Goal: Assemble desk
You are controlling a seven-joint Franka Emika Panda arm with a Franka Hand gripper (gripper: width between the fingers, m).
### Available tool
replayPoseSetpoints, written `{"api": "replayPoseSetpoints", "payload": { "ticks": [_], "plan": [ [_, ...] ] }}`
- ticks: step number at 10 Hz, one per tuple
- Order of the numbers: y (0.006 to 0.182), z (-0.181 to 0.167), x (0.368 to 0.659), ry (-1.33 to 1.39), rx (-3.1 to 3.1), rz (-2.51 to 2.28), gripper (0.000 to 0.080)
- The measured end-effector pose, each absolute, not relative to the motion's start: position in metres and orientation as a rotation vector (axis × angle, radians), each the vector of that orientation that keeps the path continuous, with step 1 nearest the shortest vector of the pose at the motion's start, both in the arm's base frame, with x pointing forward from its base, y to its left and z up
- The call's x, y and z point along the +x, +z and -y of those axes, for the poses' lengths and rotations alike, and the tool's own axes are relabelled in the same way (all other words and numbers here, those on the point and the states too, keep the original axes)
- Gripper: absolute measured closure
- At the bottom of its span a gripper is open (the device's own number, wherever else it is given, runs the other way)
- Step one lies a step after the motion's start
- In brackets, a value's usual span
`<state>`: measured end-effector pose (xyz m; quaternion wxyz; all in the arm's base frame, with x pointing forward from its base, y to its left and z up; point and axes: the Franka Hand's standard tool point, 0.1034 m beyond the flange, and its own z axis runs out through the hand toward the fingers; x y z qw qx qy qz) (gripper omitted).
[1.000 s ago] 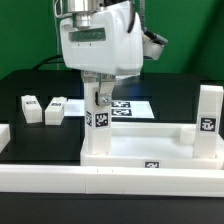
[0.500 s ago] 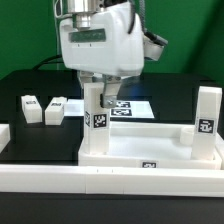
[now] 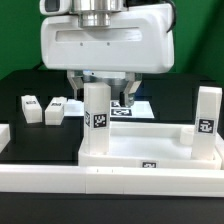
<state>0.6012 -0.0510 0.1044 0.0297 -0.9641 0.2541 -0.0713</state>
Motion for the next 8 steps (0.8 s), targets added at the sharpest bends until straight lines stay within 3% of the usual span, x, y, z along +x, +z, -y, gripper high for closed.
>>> {"api": "replayPoseSetpoints", "payload": {
  "ticks": [8],
  "plan": [
    [0.1055,0.0562,0.6019,-0.235,-3.138,0.193,0.0150]
  ]
}}
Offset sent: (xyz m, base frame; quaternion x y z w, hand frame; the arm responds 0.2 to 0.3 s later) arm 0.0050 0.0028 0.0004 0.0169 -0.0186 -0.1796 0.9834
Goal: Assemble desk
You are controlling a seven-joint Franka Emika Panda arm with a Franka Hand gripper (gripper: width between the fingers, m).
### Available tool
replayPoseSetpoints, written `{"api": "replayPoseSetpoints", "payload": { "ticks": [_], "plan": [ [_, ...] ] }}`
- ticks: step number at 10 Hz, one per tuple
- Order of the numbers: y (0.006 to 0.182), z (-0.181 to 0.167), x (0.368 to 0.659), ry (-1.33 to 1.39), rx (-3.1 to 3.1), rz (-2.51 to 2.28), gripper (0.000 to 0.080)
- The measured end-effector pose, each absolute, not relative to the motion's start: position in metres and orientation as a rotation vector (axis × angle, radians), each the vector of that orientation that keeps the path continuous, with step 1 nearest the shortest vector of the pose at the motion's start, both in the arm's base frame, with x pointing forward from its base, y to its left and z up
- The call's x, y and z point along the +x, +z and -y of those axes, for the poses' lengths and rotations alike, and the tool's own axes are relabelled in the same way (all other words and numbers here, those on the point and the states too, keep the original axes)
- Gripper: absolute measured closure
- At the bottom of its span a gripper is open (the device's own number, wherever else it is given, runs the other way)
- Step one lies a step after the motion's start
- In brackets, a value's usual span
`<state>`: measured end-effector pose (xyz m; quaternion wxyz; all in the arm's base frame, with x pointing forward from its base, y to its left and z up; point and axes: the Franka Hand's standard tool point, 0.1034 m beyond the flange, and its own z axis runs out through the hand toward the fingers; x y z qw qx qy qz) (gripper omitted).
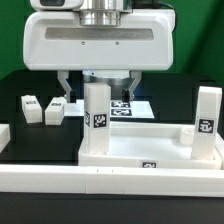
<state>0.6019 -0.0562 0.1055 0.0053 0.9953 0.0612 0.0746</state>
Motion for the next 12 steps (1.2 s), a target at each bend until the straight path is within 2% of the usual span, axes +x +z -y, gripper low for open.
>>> {"api": "replayPoseSetpoints", "payload": {
  "ticks": [2,3,4,5,7,12],
  "plan": [
    [0.1052,0.0573,0.6016,0.232,3.107,-0.254,0.0173],
    [0.1052,0.0573,0.6016,0.232,3.108,-0.252,0.0354],
    [0.1051,0.0573,0.6016,0.232,3.111,-0.233,0.0354],
    [0.1051,0.0572,0.6016,0.232,3.112,-0.218,0.0515],
    [0.1051,0.0573,0.6016,0.232,3.113,-0.216,0.0511],
    [0.1049,0.0653,0.6006,0.239,3.132,0.436,0.0510]
  ]
}}
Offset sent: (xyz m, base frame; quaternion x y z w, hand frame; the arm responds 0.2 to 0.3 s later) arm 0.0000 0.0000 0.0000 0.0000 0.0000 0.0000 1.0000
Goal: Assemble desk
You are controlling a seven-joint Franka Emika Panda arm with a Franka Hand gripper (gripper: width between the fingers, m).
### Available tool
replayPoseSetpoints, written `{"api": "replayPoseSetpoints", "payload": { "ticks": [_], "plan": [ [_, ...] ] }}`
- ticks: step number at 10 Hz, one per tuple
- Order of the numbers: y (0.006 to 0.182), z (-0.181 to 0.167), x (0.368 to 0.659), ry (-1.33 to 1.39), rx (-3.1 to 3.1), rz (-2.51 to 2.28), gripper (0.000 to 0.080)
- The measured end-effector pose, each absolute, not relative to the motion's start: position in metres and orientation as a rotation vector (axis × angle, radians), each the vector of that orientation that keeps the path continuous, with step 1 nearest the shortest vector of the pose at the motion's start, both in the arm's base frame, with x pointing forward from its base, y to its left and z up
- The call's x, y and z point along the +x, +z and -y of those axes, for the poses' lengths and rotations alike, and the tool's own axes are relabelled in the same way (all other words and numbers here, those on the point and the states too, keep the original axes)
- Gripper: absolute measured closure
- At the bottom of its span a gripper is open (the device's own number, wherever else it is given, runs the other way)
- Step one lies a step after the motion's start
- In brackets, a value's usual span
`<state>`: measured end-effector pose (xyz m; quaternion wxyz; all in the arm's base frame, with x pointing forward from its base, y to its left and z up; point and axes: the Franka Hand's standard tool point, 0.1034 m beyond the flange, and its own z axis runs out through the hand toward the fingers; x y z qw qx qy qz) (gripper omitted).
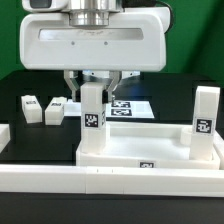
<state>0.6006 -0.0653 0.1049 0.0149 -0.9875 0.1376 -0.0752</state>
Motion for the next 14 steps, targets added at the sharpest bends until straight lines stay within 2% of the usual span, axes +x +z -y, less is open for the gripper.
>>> {"api": "replayPoseSetpoints", "payload": {
  "ticks": [3,6,7,8,10,12,14],
  "plan": [
    [0.104,0.073,0.599,-0.227,-3.001,-0.770,0.0503],
    [0.104,0.073,0.598,-0.225,-2.991,-0.811,0.0488],
    [0.104,0.073,0.598,-0.225,-2.991,-0.811,0.0318],
    [0.105,0.073,0.599,-0.227,-2.990,-0.812,0.0188],
    [0.120,0.070,0.589,-0.228,-2.935,-0.894,0.0162],
    [0.130,0.040,0.573,-0.199,-2.818,-1.130,0.0152],
    [0.122,0.025,0.575,-0.183,-2.812,-1.160,0.0151]
  ]
}}
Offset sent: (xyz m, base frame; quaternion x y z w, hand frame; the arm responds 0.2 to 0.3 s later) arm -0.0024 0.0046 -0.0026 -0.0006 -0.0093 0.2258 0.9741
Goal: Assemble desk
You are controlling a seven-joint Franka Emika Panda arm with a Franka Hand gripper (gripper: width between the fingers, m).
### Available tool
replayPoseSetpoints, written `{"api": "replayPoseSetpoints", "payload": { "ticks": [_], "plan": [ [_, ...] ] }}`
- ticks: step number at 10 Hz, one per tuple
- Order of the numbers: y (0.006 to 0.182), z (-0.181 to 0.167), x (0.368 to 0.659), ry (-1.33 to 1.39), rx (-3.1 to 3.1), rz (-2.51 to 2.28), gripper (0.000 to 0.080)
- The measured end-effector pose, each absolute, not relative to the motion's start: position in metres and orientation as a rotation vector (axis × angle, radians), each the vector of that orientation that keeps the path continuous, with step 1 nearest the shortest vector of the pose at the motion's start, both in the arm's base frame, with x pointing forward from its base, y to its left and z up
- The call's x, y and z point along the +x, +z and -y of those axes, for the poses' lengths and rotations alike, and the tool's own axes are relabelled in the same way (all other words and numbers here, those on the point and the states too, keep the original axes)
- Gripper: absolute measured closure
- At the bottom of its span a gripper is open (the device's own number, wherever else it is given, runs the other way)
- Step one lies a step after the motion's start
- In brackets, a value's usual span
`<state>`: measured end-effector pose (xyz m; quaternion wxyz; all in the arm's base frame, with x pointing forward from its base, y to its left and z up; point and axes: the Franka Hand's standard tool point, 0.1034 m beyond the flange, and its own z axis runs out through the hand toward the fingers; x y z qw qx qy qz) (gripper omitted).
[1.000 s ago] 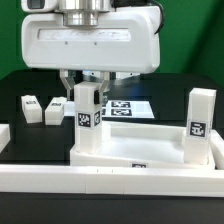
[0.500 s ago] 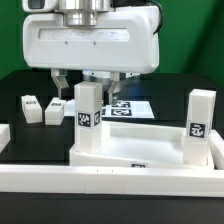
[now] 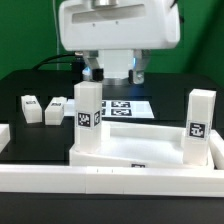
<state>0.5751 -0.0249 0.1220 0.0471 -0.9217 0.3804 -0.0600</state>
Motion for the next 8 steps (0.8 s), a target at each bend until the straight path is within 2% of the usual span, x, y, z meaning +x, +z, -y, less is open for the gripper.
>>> {"api": "replayPoseSetpoints", "payload": {
  "ticks": [4,6,8],
  "plan": [
    [0.121,0.024,0.574,-0.180,-2.803,-1.181,0.0151],
    [0.112,0.015,0.551,-0.133,-2.749,-1.311,0.0151],
    [0.109,0.013,0.549,-0.134,-2.743,-1.327,0.0151]
  ]
}}
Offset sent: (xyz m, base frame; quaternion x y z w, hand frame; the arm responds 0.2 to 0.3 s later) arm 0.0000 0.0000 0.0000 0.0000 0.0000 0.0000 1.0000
